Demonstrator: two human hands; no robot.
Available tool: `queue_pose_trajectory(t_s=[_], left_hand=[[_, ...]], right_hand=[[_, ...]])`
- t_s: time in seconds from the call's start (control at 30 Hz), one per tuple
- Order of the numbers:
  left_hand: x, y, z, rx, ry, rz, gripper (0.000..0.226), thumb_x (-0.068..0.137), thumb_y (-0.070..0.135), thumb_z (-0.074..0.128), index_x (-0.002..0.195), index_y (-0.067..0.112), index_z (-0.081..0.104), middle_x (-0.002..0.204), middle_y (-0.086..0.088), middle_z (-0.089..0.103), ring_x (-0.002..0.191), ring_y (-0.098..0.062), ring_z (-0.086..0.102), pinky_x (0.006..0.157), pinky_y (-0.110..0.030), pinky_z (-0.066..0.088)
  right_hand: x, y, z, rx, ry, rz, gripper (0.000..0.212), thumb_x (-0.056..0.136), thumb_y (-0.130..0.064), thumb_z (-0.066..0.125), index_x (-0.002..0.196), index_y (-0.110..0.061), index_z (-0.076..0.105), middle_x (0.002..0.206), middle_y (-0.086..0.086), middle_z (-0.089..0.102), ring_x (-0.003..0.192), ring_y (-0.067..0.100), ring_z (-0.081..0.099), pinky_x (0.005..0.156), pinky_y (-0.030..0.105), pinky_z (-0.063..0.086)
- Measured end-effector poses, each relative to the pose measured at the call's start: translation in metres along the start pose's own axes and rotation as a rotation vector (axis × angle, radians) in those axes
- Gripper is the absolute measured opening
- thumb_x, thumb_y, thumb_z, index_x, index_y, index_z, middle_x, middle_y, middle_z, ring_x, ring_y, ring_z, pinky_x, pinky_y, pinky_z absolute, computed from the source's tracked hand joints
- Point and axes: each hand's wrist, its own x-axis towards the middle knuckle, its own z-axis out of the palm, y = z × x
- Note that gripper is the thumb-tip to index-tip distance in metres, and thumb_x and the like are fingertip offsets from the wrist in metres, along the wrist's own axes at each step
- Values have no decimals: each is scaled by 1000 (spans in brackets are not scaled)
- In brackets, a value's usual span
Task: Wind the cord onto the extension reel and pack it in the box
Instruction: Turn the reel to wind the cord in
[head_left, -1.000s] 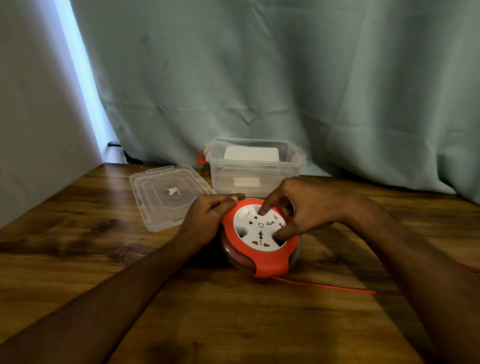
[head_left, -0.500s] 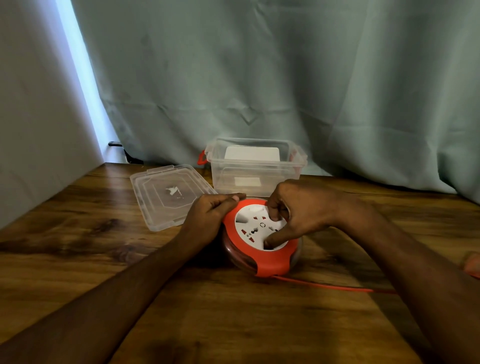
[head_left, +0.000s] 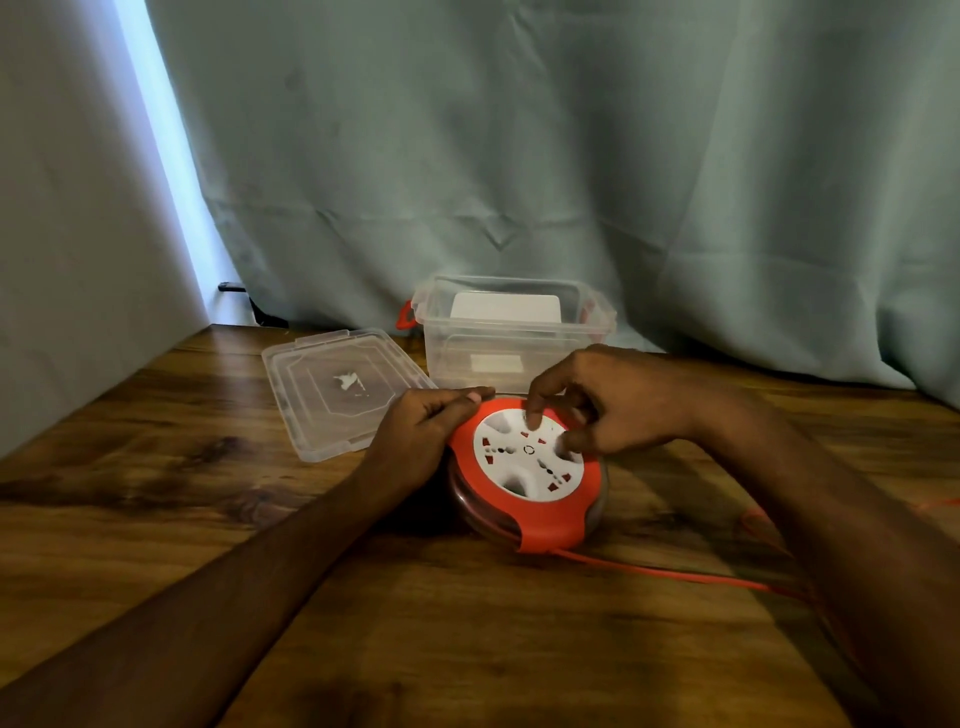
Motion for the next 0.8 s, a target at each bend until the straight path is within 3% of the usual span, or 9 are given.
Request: queue_pose_trajectory(t_s=[0.1,0.17,0.23,0.33,0.4,0.5,0.67,0.73,0.8], left_hand=[[0,1,1,8,-11,1,28,107,29,50,120,23,74,104,1,80,92,-17,78,89,-43,63],[-1,2,1,8,-27,5,29,107,28,50,122,22,74,105,1,80,92,-17,78,88,-43,63],[-2,2,1,16,-41,14,30,107,27,49,124,20,74,105,0,80,92,-17,78,88,-42,63],[-3,3,1,18,-51,21,30,107,27,49,124,19,73,104,0,80,91,-17,78,87,-41,63],[-3,3,1,14,-52,17,30,107,27,49,124,20,73,102,0,81,90,-17,78,87,-42,63],[-3,3,1,16,-27,16,29,107,28,50,122,22,74,103,1,81,92,-17,78,90,-43,63],[-1,1,0,2,-3,-8,30,106,29,51,122,21,75,108,-1,80,95,-20,77,93,-48,61],[-2,1,1,7,-1,-7,29,106,30,51,122,22,75,109,-1,79,96,-19,77,93,-48,61],[-1,1,1,8,4,-10,29,106,30,51,122,23,75,110,-1,79,97,-20,77,94,-49,61]], right_hand=[[2,1,3,48,-46,-49,55,85,-22,79,134,-41,63,99,-28,61,78,-13,58,60,9,46],[4,3,7,66,-70,-68,64,85,-17,77,141,-43,59,109,-27,65,80,-13,60,62,13,50],[3,4,7,87,-102,-54,64,86,-14,77,141,-43,59,92,-37,68,76,-15,63,60,15,52],[-1,5,4,113,-126,-55,61,87,-13,78,139,-41,59,66,-52,54,68,-22,61,60,16,51],[-1,6,5,122,-109,-59,60,84,-19,82,136,-40,63,71,-46,59,71,-20,62,64,15,55],[0,6,6,114,-82,-31,60,77,-35,87,133,-40,65,93,-35,61,81,-17,63,74,15,59],[0,5,8,35,-38,-12,63,71,-54,86,129,-37,67,112,-21,69,89,-4,67,75,15,56],[0,3,7,-2,-32,5,63,70,-60,85,126,-35,69,107,-23,67,88,-2,66,75,17,56],[-1,-1,6,-62,-23,29,60,68,-66,83,118,-34,72,91,-27,62,79,-4,61,64,16,46]])
